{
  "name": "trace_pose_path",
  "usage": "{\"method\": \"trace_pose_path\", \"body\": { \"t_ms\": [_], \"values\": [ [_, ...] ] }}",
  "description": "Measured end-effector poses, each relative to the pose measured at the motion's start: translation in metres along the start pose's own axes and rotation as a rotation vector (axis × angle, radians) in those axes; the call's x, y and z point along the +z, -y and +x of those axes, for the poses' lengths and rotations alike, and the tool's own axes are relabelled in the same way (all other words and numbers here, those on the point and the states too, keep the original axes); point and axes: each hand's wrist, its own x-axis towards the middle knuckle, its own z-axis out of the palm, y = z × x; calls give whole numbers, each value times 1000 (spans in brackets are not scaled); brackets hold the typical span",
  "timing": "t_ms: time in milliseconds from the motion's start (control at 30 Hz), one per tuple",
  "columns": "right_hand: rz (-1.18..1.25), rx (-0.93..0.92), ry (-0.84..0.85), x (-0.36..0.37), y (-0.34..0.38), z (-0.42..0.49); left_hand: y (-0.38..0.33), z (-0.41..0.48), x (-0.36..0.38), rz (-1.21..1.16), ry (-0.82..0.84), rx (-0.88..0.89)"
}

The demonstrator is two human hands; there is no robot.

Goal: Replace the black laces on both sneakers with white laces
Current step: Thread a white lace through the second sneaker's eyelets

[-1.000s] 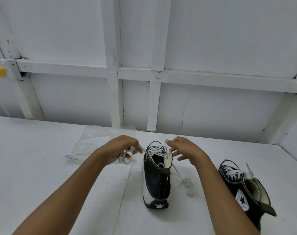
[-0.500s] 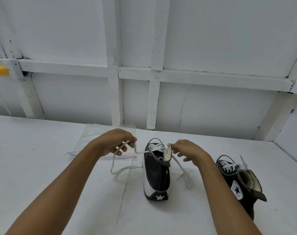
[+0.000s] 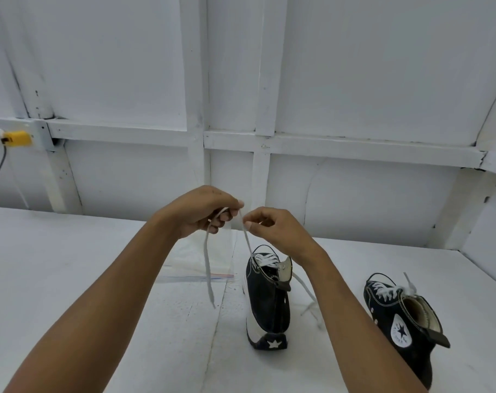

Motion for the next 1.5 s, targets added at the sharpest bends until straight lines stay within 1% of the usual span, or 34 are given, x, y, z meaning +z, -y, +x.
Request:
{"method": "trace_pose_path", "body": {
  "t_ms": [67,167,233,400,567,633,733,800,867,933,1033,1100,1200,1300,1500],
  "values": [
    [-25,-23,-11,5,4,3,-6,-3,-3,25,2,22],
    [-31,-23,-136,8,1,9,-14,-7,-11,-5,-35,47],
    [10,32,-195,5,-6,13,-19,-9,-18,-62,-85,74],
    [68,224,-198,-7,-23,18,-26,-9,-36,-238,-206,158],
    [37,335,-146,-10,-30,15,-29,-3,-40,-433,-307,275],
    [-12,384,-80,-11,-30,13,-29,0,-39,-576,-297,333],
    [-61,425,13,-12,-32,11,-29,6,-37,-825,-245,367],
    [-71,427,65,-14,-32,10,-28,11,-36,-871,-224,362],
    [-66,420,106,-17,-33,9,-25,13,-36,-758,-202,343],
    [-73,447,116,-22,-35,7,-18,19,-35,-535,-191,305],
    [-163,517,140,-32,-45,5,-7,30,-28,-175,-185,202],
    [-166,575,185,-37,-49,0,1,37,-17,-10,-114,108],
    [-55,638,232,-42,-55,-5,14,51,5,234,40,-18],
    [28,663,242,-44,-63,-7,27,64,30,379,140,-78],
    [209,701,228,-49,-75,-14,38,77,65,493,245,-87]
  ]
}}
